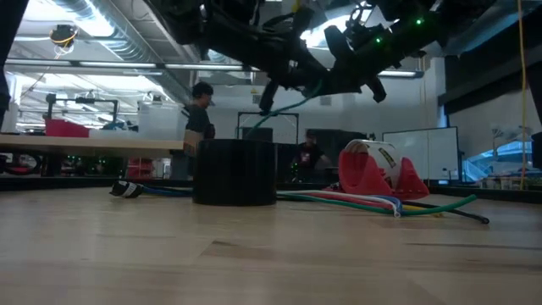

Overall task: Coil cords
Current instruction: Coil the green wire into the spool

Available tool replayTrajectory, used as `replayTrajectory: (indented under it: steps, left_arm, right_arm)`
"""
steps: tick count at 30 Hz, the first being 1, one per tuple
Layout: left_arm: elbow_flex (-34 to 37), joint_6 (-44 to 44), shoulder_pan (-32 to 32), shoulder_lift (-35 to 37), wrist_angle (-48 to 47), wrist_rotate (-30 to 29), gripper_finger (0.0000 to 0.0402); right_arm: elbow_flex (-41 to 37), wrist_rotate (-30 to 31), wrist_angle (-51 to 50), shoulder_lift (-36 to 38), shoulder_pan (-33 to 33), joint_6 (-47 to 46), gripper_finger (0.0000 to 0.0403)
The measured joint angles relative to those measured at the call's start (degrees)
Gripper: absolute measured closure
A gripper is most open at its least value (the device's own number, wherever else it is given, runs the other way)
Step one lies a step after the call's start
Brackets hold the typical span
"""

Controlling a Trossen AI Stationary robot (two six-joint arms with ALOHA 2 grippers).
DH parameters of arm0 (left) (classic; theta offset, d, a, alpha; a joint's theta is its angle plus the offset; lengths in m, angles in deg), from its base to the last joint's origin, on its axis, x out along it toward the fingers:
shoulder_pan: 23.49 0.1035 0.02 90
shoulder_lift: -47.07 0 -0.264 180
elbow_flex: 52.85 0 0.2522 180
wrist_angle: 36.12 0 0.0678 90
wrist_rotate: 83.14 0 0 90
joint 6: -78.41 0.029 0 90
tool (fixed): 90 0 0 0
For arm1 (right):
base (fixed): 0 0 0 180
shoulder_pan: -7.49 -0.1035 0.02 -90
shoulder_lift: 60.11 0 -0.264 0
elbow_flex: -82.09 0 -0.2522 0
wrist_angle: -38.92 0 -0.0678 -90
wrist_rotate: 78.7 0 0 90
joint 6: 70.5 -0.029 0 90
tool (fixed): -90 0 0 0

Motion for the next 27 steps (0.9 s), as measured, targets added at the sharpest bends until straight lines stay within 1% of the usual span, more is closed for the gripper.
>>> replayTrajectory:
  steps: [5, 7, 10, 15, 20, 25, 27]
  left_arm:
    - [-4.3, 0.8, -0.7, -3.8, 0.1, 2.2, 0.0401]
    - [-6.6, 2.8, -1.1, -4.9, -1.4, 2.2, 0.0401]
    - [-8.3, 4.9, -1.1, -5.0, -6.2, 2.2, 0.0401]
    - [-9.0, 5.4, -1.3, -5.0, -8.3, 2.1, 0.0401]
    - [-9.0, 14.1, -2.0, -5.0, -8.8, 2.1, 0.0401]
    - [-9.0, 27.5, -3.4, -5.0, -9.9, 2.0, 0.0401]
    - [-9.0, 31.0, -3.9, -5.0, -9.9, 2.1, 0.0401]
  right_arm:
    - [0.0, -0.3, 0.6, 0.0, 0.0, -0.1, 0.04]
    - [0.0, -0.5, 0.0, 0.0, 0.0, -0.2, 0.04]
    - [0.0, -0.7, -1.5, 0.0, 0.0, -0.8, 0.04]
    - [0.0, -0.7, -1.5, 0.1, 0.0, -1.2, 0.04]
    - [0.0, -1.0, -1.6, 0.1, 0.0, -1.2, 0.04]
    - [0.0, -3.7, -1.4, 0.1, 0.0, -1.3, 0.04]
    - [0.0, -5.0, -1.3, 0.1, 0.0, -1.3, 0.04]
